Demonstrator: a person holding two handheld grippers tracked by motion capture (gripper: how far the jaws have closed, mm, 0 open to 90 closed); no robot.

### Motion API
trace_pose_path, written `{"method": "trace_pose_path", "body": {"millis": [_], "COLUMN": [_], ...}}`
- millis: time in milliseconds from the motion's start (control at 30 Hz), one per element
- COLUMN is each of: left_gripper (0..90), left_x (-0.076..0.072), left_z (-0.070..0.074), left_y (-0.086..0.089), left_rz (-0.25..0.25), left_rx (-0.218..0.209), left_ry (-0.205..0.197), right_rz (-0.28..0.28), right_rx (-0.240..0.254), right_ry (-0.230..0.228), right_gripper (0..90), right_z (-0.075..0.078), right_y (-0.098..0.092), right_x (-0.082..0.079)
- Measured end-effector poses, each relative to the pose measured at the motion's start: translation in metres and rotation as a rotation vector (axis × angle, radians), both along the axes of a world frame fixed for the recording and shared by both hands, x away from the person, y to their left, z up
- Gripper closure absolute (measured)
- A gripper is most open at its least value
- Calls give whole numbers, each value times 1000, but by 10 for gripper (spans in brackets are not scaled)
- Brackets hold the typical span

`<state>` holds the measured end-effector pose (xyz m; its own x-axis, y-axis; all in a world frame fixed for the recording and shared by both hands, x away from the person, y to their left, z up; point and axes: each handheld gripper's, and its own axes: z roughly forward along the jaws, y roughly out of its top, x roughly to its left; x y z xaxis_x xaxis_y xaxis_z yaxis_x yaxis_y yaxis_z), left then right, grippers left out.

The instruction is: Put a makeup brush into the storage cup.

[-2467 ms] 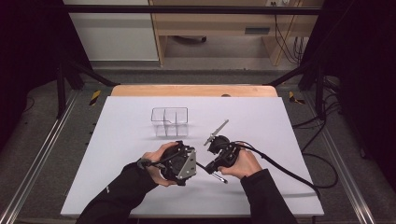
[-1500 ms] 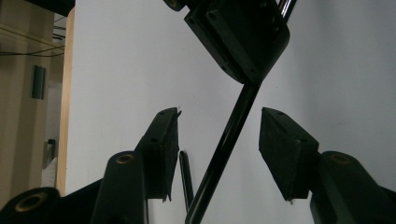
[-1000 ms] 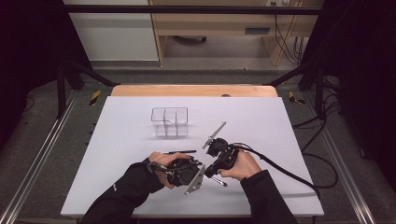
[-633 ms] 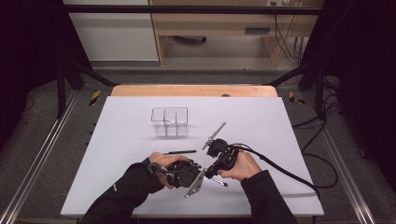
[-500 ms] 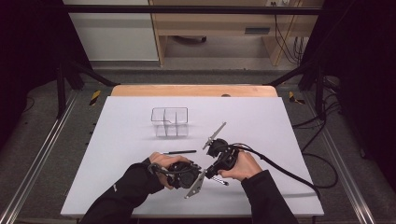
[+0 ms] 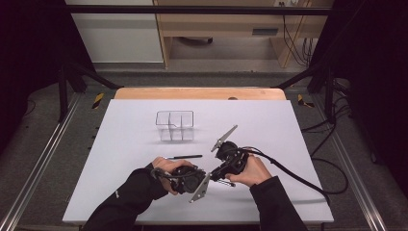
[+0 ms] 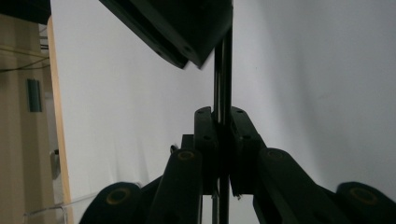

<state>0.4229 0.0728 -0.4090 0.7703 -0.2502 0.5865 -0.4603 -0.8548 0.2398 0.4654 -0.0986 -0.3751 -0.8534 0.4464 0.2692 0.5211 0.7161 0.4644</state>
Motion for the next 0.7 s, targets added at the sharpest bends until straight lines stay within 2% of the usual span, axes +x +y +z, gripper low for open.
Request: {"method": "trace_pose_path", "body": {"millis": [200, 467, 700], "left_gripper": [829, 829, 829], "left_x": [3, 5, 6], "left_z": [0, 1, 0], "left_y": [5, 10, 15], "left_rz": [46, 95, 138], "left_rx": [-15, -48, -73], "left_ry": [32, 83, 137], "right_rz": [-67, -210, -330], "right_rx": [50, 135, 202], "right_ry": [-85, -253, -346], "right_gripper": [744, 556, 397], "right_z": [10, 19, 21], "right_y": [-12, -27, -42], "right_x": [0, 1, 2]}}
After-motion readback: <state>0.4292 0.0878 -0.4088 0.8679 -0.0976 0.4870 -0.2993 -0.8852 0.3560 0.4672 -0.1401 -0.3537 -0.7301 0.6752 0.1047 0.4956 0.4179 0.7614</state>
